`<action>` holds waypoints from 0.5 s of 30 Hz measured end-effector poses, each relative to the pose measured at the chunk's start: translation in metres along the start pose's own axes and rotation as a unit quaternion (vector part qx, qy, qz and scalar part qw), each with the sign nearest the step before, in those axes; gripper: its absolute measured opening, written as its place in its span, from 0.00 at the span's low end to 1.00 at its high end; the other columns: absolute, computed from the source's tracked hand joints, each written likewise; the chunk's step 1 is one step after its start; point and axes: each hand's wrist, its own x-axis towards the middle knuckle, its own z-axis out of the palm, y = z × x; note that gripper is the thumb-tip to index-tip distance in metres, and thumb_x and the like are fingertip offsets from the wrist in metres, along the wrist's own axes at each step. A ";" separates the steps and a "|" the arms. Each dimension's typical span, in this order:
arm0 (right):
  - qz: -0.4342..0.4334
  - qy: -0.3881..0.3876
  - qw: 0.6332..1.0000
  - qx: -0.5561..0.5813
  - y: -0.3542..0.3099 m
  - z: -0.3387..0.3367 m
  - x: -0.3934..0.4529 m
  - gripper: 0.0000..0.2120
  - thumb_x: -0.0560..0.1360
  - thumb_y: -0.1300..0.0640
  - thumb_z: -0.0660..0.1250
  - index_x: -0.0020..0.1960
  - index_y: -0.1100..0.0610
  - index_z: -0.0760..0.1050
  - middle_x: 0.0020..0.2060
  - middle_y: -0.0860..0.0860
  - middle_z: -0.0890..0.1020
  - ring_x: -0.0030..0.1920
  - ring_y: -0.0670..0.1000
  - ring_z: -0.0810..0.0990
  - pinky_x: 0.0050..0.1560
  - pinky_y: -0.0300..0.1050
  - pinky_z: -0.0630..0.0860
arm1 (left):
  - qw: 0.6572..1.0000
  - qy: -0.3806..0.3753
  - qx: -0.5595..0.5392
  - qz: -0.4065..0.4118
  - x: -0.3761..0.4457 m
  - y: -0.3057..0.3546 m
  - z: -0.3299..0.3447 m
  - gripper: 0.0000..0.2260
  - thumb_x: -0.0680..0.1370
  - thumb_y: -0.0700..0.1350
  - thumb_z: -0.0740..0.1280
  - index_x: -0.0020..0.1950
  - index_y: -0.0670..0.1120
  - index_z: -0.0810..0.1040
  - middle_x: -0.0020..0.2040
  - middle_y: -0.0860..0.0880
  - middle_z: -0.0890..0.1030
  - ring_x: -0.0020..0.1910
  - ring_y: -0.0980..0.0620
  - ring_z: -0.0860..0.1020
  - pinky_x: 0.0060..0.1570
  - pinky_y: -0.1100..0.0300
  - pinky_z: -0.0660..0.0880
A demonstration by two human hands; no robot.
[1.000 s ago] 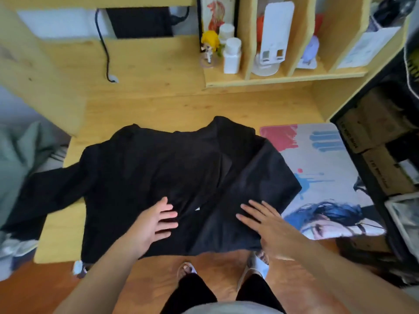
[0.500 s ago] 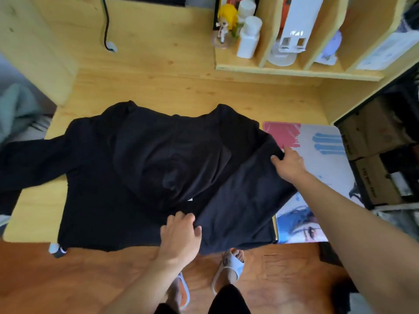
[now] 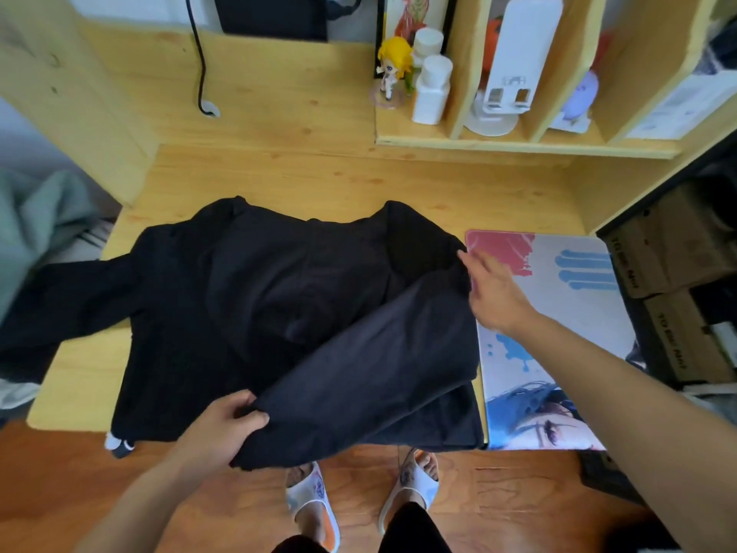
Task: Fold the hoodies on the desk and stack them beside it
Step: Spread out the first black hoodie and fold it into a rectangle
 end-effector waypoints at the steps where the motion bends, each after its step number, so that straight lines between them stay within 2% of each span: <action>1: 0.009 -0.008 1.000 0.002 -0.004 -0.003 0.006 0.39 0.76 0.68 0.60 0.82 0.46 0.52 0.81 0.50 0.52 0.77 0.60 0.54 0.75 0.56 0.62 | 0.999 -0.019 -0.050 0.008 -0.006 0.005 0.000 0.07 0.76 0.43 0.71 0.42 0.41 0.79 0.40 0.44 0.83 0.42 0.44 0.80 0.45 0.47 0.72; 2: 0.017 -0.021 1.000 -0.001 -0.007 -0.006 0.014 0.41 0.75 0.69 0.60 0.81 0.45 0.53 0.81 0.50 0.50 0.77 0.59 0.52 0.75 0.57 0.61 | 0.994 -0.035 -0.105 0.016 -0.011 0.009 -0.001 0.08 0.73 0.43 0.71 0.43 0.38 0.77 0.40 0.43 0.81 0.41 0.44 0.78 0.44 0.49 0.69; 3: 0.015 -0.041 0.999 -0.017 -0.010 -0.009 0.023 0.38 0.74 0.69 0.61 0.79 0.45 0.59 0.81 0.50 0.49 0.78 0.60 0.51 0.76 0.58 0.60 | 0.987 -0.048 -0.153 0.018 -0.018 0.013 -0.003 0.10 0.71 0.42 0.70 0.44 0.35 0.75 0.40 0.41 0.79 0.41 0.45 0.76 0.43 0.51 0.67; 6: -0.006 -0.076 0.993 -0.093 -0.013 -0.017 0.049 0.17 0.73 0.60 0.65 0.61 0.49 0.79 0.79 0.53 0.58 0.77 0.61 0.53 0.75 0.61 0.60 | 0.962 -0.072 -0.261 0.024 -0.032 0.015 -0.014 0.20 0.61 0.41 0.71 0.46 0.30 0.72 0.43 0.38 0.77 0.42 0.41 0.76 0.42 0.52 0.68; 8: 0.004 -0.028 0.997 -0.071 -0.020 -0.028 0.062 0.08 0.74 0.55 0.62 0.47 0.50 0.80 0.74 0.53 0.68 0.73 0.60 0.60 0.73 0.56 0.62 | 0.951 -0.091 -0.296 0.018 -0.038 0.013 -0.027 0.22 0.59 0.41 0.71 0.49 0.31 0.76 0.46 0.36 0.80 0.46 0.39 0.79 0.44 0.52 0.71; 9: 0.009 0.004 0.999 -0.053 -0.027 -0.035 0.065 0.09 0.74 0.54 0.60 0.43 0.51 0.79 0.71 0.53 0.73 0.71 0.60 0.64 0.72 0.54 0.63 | 0.948 -0.089 -0.304 0.011 -0.038 0.011 -0.033 0.19 0.61 0.41 0.70 0.49 0.34 0.78 0.48 0.36 0.82 0.48 0.38 0.80 0.44 0.51 0.72; 10: 0.011 0.039 0.998 -0.039 -0.034 -0.039 0.068 0.10 0.74 0.53 0.59 0.44 0.53 0.78 0.69 0.54 0.75 0.69 0.60 0.66 0.70 0.53 0.65 | 0.951 -0.075 -0.300 0.003 -0.037 0.008 -0.037 0.17 0.64 0.41 0.70 0.51 0.35 0.79 0.50 0.37 0.83 0.50 0.37 0.81 0.46 0.50 0.72; 11: 0.015 0.070 0.997 -0.030 -0.039 -0.040 0.069 0.10 0.75 0.54 0.59 0.49 0.55 0.78 0.67 0.56 0.75 0.67 0.60 0.67 0.69 0.53 0.66 | 0.961 -0.042 -0.272 -0.009 -0.034 0.002 -0.041 0.15 0.69 0.41 0.69 0.53 0.35 0.78 0.51 0.37 0.83 0.52 0.36 0.81 0.47 0.48 0.72; 13: 0.021 0.091 0.996 -0.009 -0.051 -0.032 0.062 0.17 0.80 0.55 0.60 0.67 0.57 0.72 0.71 0.57 0.70 0.68 0.62 0.66 0.69 0.55 0.66 | 0.989 0.041 -0.136 -0.042 -0.019 -0.014 -0.046 0.09 0.77 0.40 0.67 0.53 0.35 0.77 0.52 0.35 0.83 0.53 0.34 0.81 0.49 0.47 0.72; 15: 0.034 0.072 0.997 0.004 -0.063 -0.014 0.043 0.24 0.82 0.53 0.59 0.77 0.55 0.62 0.75 0.57 0.64 0.71 0.63 0.64 0.70 0.59 0.65 | 0.991 0.104 0.030 -0.076 -0.005 -0.031 -0.049 0.05 0.78 0.40 0.68 0.48 0.38 0.78 0.46 0.36 0.83 0.49 0.37 0.81 0.49 0.47 0.75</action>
